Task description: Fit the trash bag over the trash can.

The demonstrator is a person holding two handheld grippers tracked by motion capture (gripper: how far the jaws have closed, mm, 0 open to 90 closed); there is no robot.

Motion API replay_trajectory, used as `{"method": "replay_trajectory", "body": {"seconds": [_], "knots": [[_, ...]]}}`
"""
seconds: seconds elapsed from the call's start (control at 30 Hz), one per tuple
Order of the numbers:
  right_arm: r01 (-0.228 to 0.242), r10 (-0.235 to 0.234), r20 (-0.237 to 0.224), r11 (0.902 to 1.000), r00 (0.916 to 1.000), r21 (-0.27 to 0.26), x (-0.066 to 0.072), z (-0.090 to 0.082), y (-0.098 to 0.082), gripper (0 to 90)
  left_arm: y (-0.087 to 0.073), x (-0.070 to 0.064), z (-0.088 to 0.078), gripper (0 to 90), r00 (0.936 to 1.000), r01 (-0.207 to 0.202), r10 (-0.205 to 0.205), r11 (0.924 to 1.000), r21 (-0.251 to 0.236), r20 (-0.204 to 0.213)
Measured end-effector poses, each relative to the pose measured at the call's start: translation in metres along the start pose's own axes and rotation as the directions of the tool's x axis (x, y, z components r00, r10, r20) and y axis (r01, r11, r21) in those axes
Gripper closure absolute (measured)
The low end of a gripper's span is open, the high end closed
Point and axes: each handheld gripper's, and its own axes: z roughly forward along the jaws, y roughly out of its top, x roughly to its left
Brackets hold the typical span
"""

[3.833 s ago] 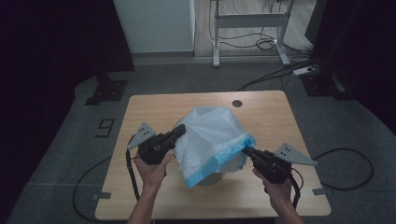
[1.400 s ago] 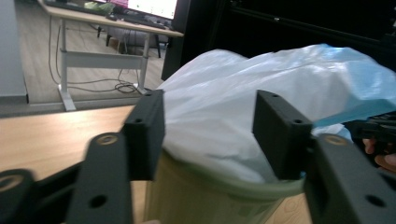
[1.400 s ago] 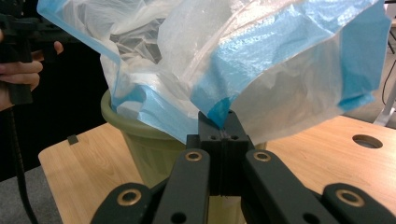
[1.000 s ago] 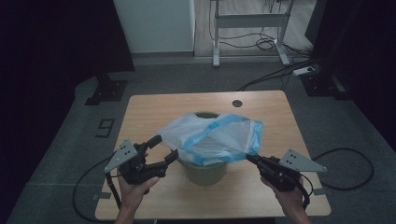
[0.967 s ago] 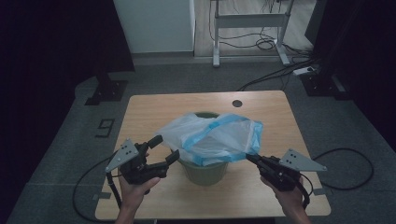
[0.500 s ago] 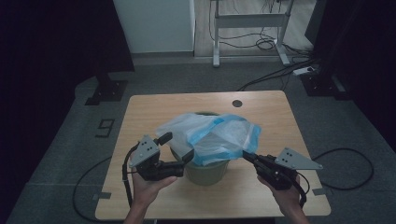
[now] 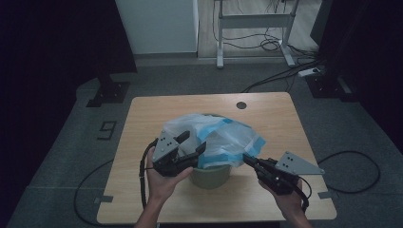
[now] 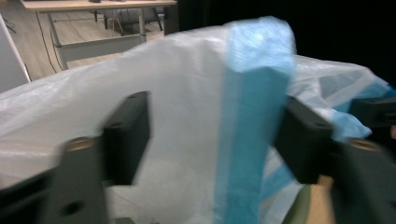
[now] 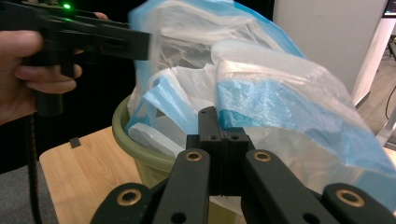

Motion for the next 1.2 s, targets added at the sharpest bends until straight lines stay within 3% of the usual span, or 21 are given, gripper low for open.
{"method": "replay_trajectory", "body": {"seconds": [0.17, 0.3, 0.57, 0.8, 0.93, 1.2], "knots": [[0.013, -0.013, 0.009, 0.9999, 0.9999, 0.005, -0.001, -0.001, -0.001, 89.1, -0.002, 0.010, 0.002, 74.7, 0.9994, 0.034, -0.034, 0.9990, -0.030, 0.006], [0.006, -0.006, 0.013, 1.0000, 0.9999, 0.008, -0.003, -0.002, -0.003, 89.1, -0.003, 0.018, 0.000, 89.1, 0.9988, 0.048, -0.048, 0.9981, -0.037, 0.015], [-0.038, 0.038, 0.022, 0.9992, 0.9990, 0.007, -0.012, -0.009, -0.014, 89.1, -0.007, 0.033, -0.014, 89.9, 0.9945, 0.101, -0.099, 0.9931, -0.061, 0.035], [-0.074, 0.074, 0.004, 0.9972, 0.9972, -0.003, -0.013, -0.019, -0.023, 89.2, -0.021, 0.042, -0.035, 89.9, 0.9872, 0.149, -0.144, 0.9866, -0.067, 0.067], [-0.088, 0.088, -0.014, 0.9961, 0.9960, 0.007, -0.009, -0.025, -0.032, 89.1, -0.033, 0.048, -0.048, 89.9, 0.9776, 0.195, -0.189, 0.9783, -0.069, 0.093], [-0.125, 0.126, -0.044, 0.9918, 0.9911, 0.028, -0.006, -0.032, -0.048, 89.2, -0.052, 0.055, -0.074, 89.8, 0.9679, 0.233, -0.224, 0.9699, -0.071, 0.114]]}}
